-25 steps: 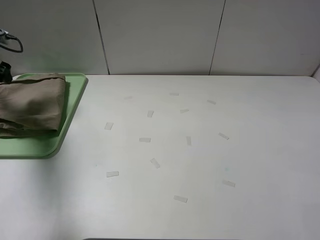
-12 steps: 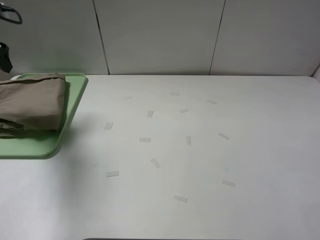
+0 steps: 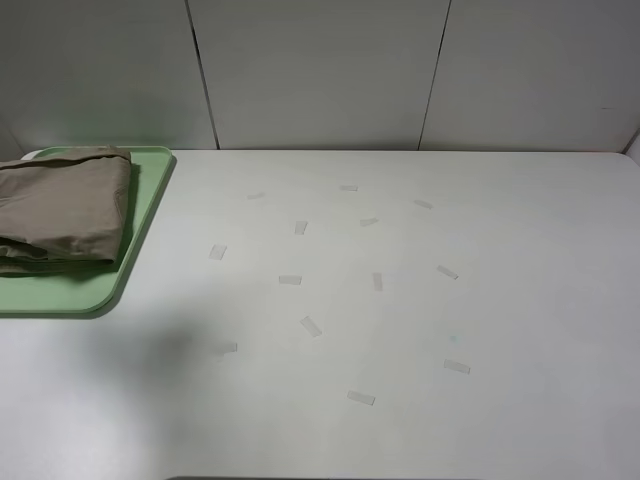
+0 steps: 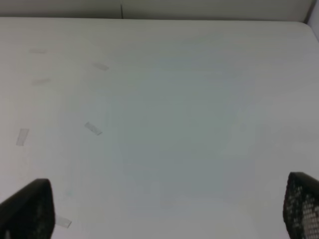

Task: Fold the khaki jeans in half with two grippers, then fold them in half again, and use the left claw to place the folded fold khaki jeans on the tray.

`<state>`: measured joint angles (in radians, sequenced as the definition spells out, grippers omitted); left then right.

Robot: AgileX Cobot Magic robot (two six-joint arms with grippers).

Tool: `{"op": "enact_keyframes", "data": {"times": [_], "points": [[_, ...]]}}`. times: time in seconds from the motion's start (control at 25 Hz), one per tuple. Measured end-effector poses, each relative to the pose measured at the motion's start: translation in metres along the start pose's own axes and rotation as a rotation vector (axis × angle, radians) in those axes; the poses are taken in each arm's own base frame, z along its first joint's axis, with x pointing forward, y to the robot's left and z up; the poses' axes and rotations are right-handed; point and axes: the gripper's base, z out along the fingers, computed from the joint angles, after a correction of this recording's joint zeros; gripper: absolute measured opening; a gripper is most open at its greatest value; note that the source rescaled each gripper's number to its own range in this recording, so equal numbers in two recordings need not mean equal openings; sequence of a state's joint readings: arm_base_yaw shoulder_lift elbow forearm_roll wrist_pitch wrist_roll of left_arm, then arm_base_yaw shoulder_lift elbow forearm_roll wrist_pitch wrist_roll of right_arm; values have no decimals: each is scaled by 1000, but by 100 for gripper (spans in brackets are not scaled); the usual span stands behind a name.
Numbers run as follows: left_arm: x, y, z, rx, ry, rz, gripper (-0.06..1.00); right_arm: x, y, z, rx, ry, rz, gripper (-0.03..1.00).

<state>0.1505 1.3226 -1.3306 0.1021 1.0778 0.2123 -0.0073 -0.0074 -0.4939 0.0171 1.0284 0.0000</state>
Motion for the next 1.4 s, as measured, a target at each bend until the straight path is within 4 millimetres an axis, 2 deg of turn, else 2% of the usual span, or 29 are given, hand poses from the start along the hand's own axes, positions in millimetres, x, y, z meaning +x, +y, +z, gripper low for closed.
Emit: {"op": "enact_keyframes", "data": {"times": [0.16, 0.32, 0.64, 0.88, 1.04, 1.24, 1.4], "points": [[25, -6, -39, 10, -55, -17, 92, 0, 0, 0, 0, 0, 0, 100], [61, -14, -57, 5, -95, -22, 92, 0, 0, 0, 0, 0, 0, 100], [151, -39, -61, 39, -159, -55, 92, 0, 0, 0, 0, 0, 0, 100], [218, -57, -70, 28, -345, -68, 92, 0, 0, 0, 0, 0, 0, 100], [254, -65, -74, -2, -488, -69, 92, 0, 0, 0, 0, 0, 0, 100], [283, -72, -74, -22, -607, -72, 92, 0, 0, 0, 0, 0, 0, 100], [285, -75, -68, 1, -606, -75, 91, 0, 0, 0, 0, 0, 0, 100]]}}
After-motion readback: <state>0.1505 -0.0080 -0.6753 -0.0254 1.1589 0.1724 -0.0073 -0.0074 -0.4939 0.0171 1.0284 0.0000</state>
